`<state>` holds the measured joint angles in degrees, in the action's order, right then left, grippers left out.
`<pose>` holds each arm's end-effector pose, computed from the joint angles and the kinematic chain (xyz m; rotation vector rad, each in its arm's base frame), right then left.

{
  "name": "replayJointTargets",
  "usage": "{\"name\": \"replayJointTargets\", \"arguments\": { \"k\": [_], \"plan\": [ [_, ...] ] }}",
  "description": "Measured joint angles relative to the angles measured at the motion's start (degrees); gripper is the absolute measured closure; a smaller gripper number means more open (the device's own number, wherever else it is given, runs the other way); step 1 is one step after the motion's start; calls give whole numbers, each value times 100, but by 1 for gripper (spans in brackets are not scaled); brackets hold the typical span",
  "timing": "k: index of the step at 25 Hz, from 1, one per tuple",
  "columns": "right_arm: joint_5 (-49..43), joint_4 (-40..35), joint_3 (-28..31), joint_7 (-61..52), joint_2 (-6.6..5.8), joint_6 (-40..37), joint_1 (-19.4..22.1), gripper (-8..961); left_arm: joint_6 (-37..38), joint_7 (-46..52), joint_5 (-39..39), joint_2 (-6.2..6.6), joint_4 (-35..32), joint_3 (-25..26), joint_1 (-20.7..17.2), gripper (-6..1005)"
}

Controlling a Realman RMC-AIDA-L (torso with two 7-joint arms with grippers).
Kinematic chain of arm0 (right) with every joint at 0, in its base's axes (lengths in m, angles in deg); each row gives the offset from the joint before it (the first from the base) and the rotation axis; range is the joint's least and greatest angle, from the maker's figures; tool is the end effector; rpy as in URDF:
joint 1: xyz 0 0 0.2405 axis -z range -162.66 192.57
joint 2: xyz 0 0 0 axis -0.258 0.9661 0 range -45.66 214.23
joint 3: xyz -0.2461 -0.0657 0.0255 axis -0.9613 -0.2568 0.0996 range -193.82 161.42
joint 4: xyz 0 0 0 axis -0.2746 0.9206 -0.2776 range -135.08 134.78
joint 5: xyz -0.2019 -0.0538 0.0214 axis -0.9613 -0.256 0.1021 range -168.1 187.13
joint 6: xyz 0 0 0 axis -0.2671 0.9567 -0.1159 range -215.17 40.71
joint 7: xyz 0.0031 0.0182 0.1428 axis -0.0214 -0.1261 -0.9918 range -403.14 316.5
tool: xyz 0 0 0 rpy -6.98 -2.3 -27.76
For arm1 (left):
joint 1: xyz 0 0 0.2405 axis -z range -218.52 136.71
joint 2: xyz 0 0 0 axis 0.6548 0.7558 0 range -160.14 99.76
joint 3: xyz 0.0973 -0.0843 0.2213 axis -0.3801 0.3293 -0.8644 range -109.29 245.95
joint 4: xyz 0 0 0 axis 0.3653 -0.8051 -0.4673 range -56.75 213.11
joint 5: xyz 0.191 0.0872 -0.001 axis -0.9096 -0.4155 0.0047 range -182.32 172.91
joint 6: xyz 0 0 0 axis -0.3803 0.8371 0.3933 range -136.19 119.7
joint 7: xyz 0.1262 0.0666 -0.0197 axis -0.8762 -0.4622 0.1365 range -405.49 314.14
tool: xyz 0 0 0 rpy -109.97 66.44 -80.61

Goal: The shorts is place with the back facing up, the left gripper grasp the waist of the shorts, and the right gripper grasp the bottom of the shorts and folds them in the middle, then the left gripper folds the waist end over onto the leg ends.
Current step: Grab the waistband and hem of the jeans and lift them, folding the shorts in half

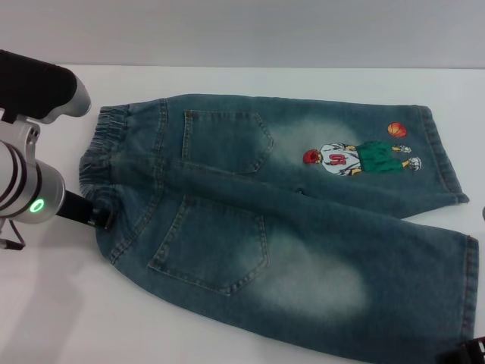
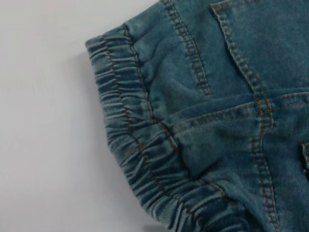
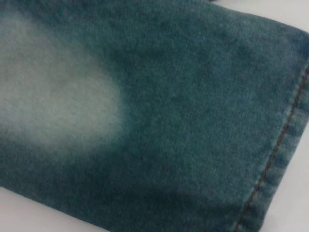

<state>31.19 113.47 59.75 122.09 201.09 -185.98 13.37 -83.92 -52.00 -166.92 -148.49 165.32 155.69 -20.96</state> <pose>0.2160 0.2120 0.0100 -1.9665 1.6051 -0.5485 -0.2273 0.3341 0.0032 -2.1059 -1.1610 0.4292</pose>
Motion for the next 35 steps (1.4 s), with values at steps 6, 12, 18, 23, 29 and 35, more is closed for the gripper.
{"name": "replayJointTargets", "arguments": {
  "k": [6, 12, 18, 23, 29, 35],
  "plan": [
    [37, -31, -10, 0, 35, 26, 0, 264, 1, 0, 9, 0, 0, 0, 3, 769],
    [38, -40, 14, 0, 51, -93, 0, 265, 58, 0, 10, 1, -5, 1, 2, 768],
    [1, -43, 33, 0, 20, -277, -35, 265, 72, -2, 15, 0, -63, 0, 65, 769],
    [-46, -106, 56, 0, 10, -257, -47, 265, 72, -6, 15, 0, -68, -3, 70, 769],
    [-147, -235, 12, 0, 35, -178, -65, 264, 90, 2, 27, -3, -67, -9, 79, 768],
    [-147, -301, 2, 0, 48, -49, -53, 264, 106, 4, 61, -8, -68, -9, 106, 768]
  ]
}}
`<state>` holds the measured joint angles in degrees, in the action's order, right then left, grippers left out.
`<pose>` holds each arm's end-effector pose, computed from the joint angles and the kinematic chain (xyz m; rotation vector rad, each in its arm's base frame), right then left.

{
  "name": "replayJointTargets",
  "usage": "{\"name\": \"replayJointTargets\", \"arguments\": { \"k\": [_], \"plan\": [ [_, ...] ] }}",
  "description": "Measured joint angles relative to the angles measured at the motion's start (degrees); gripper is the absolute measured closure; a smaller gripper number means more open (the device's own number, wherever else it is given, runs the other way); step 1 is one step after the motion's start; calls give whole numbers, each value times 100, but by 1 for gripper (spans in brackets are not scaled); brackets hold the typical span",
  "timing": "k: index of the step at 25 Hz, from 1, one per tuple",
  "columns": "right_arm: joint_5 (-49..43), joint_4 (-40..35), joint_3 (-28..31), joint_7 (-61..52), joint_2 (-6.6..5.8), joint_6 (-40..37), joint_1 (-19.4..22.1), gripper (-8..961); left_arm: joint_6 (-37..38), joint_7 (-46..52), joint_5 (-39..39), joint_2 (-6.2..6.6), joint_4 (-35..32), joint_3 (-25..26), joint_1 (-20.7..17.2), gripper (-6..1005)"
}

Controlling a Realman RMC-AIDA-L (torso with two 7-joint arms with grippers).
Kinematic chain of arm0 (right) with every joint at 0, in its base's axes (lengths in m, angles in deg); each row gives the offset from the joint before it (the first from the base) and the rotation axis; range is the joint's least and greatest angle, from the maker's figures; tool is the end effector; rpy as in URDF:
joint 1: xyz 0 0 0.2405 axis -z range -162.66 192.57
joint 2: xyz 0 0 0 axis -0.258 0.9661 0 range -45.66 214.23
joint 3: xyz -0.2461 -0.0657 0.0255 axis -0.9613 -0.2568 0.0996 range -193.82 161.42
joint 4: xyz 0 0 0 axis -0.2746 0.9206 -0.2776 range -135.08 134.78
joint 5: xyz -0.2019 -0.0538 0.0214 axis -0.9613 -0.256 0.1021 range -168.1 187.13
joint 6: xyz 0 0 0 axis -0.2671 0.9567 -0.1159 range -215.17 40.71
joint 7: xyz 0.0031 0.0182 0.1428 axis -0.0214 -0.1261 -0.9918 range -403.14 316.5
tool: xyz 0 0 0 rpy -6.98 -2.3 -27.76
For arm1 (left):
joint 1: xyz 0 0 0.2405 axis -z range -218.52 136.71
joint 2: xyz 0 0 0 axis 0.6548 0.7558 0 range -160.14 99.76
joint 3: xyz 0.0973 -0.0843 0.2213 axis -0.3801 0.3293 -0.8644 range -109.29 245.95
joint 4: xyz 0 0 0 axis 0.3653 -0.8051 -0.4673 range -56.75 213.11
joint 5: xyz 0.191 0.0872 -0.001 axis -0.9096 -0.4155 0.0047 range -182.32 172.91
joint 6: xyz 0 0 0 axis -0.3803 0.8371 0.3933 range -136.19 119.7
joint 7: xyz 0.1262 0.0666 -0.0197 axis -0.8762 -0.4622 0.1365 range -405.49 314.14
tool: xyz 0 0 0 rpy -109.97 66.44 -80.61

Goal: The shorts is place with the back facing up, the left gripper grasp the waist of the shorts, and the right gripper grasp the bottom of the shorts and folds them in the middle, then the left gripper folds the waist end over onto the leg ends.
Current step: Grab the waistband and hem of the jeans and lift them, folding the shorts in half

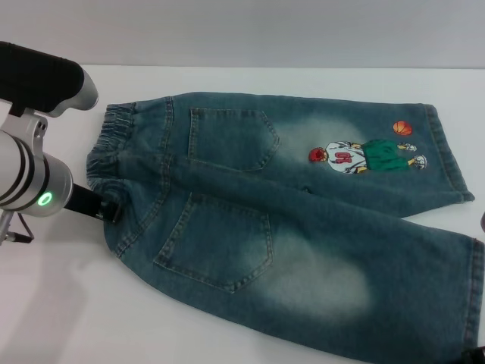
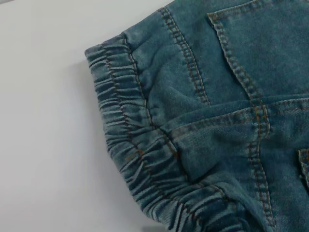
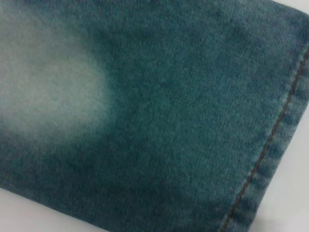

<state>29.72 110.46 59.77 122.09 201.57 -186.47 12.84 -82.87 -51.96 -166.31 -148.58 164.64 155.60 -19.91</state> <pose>0.2259 0.2119 0.0059 -1.9315 1.6298 -0.6072 -0.2214 0.3391 0.0004 -2.1199 -1.1468 0.4043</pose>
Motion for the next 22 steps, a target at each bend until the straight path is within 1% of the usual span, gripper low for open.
{"name": "replayJointTargets", "arguments": {
  "k": [22],
  "plan": [
    [7, -77, 18, 0, 13, 129, -61, 264, 47, 126, -35, 32, 133, 134, -98, 769]
  ]
}}
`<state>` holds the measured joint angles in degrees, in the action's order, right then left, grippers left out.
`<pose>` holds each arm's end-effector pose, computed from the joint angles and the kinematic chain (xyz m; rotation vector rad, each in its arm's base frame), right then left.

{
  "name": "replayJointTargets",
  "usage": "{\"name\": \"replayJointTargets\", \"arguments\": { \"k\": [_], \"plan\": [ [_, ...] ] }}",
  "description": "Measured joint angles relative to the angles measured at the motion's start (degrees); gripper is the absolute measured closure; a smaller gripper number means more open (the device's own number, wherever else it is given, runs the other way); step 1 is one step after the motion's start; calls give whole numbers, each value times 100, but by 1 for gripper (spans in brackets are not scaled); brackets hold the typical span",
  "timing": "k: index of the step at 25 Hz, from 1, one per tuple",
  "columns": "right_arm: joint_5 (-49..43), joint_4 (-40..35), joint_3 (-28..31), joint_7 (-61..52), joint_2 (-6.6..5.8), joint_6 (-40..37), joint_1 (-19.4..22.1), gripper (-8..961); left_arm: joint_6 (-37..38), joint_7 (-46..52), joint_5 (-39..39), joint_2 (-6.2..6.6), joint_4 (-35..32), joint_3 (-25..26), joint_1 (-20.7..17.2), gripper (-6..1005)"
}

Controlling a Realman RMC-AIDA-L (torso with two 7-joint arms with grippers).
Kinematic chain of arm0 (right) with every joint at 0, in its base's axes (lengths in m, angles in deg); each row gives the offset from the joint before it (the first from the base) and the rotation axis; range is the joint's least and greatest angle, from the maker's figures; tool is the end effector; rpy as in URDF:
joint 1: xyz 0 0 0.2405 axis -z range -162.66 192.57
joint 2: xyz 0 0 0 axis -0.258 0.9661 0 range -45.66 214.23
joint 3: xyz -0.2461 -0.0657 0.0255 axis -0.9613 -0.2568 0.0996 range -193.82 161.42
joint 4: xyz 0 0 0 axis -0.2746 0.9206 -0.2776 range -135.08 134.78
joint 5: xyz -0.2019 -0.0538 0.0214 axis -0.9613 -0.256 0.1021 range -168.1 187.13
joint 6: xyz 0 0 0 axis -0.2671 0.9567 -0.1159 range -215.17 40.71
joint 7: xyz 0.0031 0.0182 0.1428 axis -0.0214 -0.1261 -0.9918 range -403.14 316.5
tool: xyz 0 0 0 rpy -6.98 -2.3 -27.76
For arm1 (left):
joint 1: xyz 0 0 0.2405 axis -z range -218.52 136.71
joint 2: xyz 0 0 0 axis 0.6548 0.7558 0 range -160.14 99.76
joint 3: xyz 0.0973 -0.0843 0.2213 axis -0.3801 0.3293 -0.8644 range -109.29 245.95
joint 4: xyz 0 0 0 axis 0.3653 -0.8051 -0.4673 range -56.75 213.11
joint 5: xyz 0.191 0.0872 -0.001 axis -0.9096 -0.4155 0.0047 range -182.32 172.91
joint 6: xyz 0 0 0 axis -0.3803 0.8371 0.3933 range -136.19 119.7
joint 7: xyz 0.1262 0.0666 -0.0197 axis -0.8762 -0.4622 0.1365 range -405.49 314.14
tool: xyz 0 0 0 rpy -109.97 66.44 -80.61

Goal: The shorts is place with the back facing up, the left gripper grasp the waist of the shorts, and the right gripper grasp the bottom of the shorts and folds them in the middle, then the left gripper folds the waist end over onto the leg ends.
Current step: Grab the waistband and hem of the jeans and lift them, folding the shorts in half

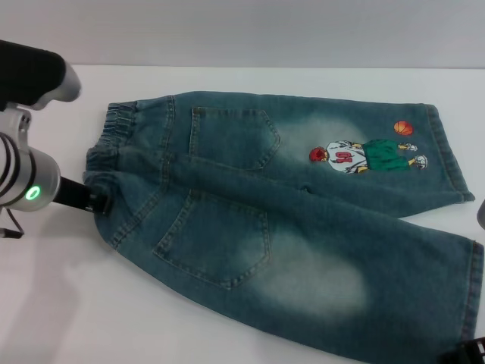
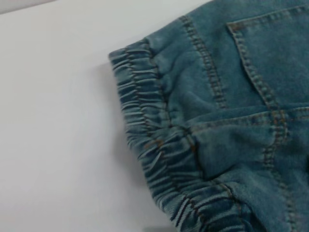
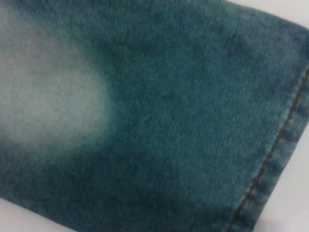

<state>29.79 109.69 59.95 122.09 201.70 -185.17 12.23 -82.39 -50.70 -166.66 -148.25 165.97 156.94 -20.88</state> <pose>0.2249 0.2169 0.0041 -1.9365 1.6223 -0.5844 -0.2246 0.3405 0.0105 -2.0725 -1.1709 0.3663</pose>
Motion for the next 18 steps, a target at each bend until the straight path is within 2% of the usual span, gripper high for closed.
{"name": "replayJointTargets", "arguments": {
  "k": [8, 18],
  "plan": [
    [19, -51, 27, 0, 5, 50, -28, 264, 13, 31, -3, 4, 50, 98, -60, 768],
    [50, -87, -18, 0, 76, 200, -108, 265, 22, 37, -3, 0, 13, 104, -10, 769]
  ]
}}
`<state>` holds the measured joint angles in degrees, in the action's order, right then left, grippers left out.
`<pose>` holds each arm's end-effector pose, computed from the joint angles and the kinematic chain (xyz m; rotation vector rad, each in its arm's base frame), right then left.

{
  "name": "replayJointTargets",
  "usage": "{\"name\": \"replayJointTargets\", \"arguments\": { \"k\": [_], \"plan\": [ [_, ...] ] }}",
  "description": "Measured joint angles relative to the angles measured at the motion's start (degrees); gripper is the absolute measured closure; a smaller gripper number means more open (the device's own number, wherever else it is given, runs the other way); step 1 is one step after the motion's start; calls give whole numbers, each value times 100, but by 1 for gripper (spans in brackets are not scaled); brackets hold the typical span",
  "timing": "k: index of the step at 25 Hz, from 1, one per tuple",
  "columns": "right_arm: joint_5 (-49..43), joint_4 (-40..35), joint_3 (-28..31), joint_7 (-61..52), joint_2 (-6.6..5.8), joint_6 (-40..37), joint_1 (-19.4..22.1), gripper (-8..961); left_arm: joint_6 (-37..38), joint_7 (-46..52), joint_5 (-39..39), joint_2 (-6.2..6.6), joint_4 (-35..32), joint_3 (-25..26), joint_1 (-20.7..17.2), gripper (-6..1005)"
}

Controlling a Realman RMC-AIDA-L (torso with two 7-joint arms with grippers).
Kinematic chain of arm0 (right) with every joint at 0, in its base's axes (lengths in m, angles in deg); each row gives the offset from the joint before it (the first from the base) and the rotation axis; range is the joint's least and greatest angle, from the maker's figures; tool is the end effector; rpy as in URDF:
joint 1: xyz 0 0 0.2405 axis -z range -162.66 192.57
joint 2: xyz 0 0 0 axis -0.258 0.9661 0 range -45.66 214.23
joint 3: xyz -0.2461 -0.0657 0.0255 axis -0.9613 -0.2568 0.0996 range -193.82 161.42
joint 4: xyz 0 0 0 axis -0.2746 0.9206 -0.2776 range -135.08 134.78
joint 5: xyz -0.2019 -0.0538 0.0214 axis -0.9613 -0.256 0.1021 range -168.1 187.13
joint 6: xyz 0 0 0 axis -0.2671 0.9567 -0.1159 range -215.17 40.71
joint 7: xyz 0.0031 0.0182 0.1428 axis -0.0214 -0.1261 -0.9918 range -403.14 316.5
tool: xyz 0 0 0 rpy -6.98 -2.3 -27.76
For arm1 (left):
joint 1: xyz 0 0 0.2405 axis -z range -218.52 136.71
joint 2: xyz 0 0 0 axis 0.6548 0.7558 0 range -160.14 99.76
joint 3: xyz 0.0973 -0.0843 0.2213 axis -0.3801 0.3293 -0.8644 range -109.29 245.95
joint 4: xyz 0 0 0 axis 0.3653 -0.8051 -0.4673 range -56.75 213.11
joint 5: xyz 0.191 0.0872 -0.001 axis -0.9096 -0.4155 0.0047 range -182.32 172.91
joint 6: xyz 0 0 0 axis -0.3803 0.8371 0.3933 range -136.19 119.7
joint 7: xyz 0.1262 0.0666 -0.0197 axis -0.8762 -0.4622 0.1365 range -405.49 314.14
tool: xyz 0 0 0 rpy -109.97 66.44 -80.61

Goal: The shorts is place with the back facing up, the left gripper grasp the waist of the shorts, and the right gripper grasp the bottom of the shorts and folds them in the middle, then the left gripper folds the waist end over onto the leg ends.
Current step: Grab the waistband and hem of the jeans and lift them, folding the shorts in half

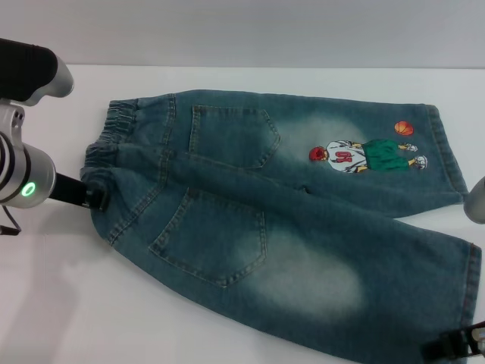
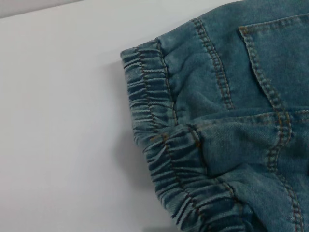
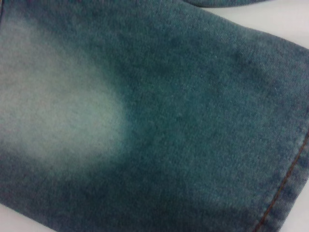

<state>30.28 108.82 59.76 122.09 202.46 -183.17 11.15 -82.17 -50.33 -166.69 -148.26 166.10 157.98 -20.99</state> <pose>0.2177 0.2239 -0.0025 -1.9671 1.6098 -0.5377 -0.2261 0.3422 0.0148 -2.0517 -1.1865 0.3472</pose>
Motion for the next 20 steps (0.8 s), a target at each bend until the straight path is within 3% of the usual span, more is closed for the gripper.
{"name": "replayJointTargets", "arguments": {
  "k": [20],
  "plan": [
    [85, -47, -19, 0, 3, -31, 57, 264, 19, -13, 15, -6, -58, -56, 29, 769]
  ]
}}
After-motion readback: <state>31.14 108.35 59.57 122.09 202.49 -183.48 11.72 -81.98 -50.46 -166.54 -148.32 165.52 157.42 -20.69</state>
